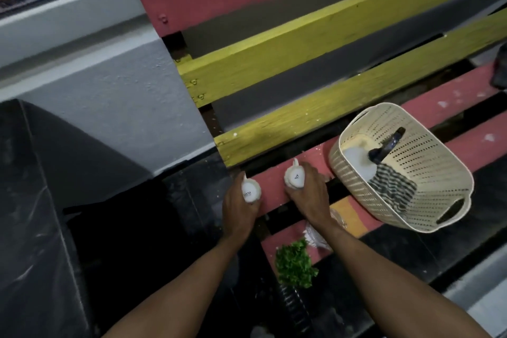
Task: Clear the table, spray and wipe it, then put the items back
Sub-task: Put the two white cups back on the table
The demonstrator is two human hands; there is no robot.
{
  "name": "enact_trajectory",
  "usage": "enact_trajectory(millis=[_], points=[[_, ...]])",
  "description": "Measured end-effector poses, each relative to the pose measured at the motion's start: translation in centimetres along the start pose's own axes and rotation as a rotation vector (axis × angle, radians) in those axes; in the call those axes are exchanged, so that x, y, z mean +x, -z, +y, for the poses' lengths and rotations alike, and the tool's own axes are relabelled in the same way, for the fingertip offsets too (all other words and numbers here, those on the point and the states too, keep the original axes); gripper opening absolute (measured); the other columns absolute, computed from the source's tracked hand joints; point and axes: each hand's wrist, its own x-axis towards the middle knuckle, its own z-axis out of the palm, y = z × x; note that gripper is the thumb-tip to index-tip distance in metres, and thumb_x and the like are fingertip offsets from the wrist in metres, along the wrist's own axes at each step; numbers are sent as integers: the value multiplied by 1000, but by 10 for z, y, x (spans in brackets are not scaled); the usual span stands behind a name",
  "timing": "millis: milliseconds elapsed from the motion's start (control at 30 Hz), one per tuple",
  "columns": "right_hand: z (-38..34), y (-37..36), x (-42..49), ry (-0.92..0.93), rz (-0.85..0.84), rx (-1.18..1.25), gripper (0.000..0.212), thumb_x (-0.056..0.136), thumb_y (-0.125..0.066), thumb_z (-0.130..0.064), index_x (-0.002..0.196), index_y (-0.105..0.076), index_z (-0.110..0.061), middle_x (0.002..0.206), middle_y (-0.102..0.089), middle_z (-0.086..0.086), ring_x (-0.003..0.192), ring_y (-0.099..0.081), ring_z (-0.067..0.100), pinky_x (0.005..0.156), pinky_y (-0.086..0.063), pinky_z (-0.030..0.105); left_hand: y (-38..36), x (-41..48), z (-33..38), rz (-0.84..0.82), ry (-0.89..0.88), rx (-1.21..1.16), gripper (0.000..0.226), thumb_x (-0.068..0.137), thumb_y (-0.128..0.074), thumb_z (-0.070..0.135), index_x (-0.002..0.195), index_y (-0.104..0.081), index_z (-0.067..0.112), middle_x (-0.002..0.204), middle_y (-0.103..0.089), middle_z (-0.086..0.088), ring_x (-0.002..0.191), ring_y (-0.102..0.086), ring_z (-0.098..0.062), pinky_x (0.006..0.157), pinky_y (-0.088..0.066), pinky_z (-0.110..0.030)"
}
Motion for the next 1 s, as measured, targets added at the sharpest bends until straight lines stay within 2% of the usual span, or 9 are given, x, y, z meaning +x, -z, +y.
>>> enact_trajectory(millis=[133,233,367,467,567,700,767,867,1000], points=[[-48,27,-33,36,39,14,70,73,-80,-30,133,-48,-16,118,-59,7,108,-56,31,83,-49,39,65,-18,25,40,-1,-40,81,73,-91,19,145,-54,10,140,-63,-8,128,-60,-24,108,-47,-34],[-97,46,-67,84,78,18,65,73,-80,-37,128,-50,-22,114,-60,1,105,-56,27,77,-50,38,133,-37,40,111,-39,-31,80,69,-90,19,142,-58,13,133,-69,-3,121,-65,-17,104,-48,-27],[-183,55,-128,201,106,52,51,76,-77,-46,117,-54,-26,104,-60,-2,98,-57,26,76,-50,39,239,-81,50,217,-113,-5,76,67,-90,26,138,-62,18,128,-71,2,115,-68,-15,103,-51,-30],[-252,43,-183,266,71,110,56,71,-80,-42,119,-55,-27,108,-61,-3,100,-59,25,81,-50,38,323,-117,36,280,-168,-20,75,65,-91,24,134,-65,14,125,-73,0,112,-70,-15,101,-51,-27],[-318,9,-244,336,2,144,60,68,-81,-37,121,-54,-26,113,-62,-1,105,-60,25,84,-52,41,414,-155,-4,350,-154,-24,73,64,-91,30,131,-66,20,119,-74,7,108,-70,-9,97,-53,-26],[-401,-68,-335,383,-77,173,53,68,-82,-35,113,-56,-24,108,-64,-3,101,-61,22,84,-50,38,541,-211,-95,485,-48,-23,71,60,-90,34,127,-66,27,111,-73,16,100,-68,0,91,-54,-21],[-444,-118,-383,381,-137,169,48,69,-83,-33,109,-57,-23,106,-65,-4,101,-61,22,85,-50,38,605,-239,-152,517,31,-24,70,60,-90,33,125,-67,26,107,-74,12,97,-69,-6,90,-56,-26],[-487,-170,-426,374,-214,140,43,70,-81,-34,104,-55,-25,99,-63,-8,94,-61,19,75,-42,30,670,-261,-211,518,130,-10,72,61,-93,23,128,-66,19,110,-75,-2,104,-70,-23,96,-55,-39],[-524,-227,-462,380,-276,57,52,70,-82,-29,113,-56,-19,109,-64,0,100,-61,24,81,-47,35,730,-277,-270,530,162,-6,73,63,-94,16,131,-66,13,115,-75,-4,106,-70,-21,97,-54,-35]])
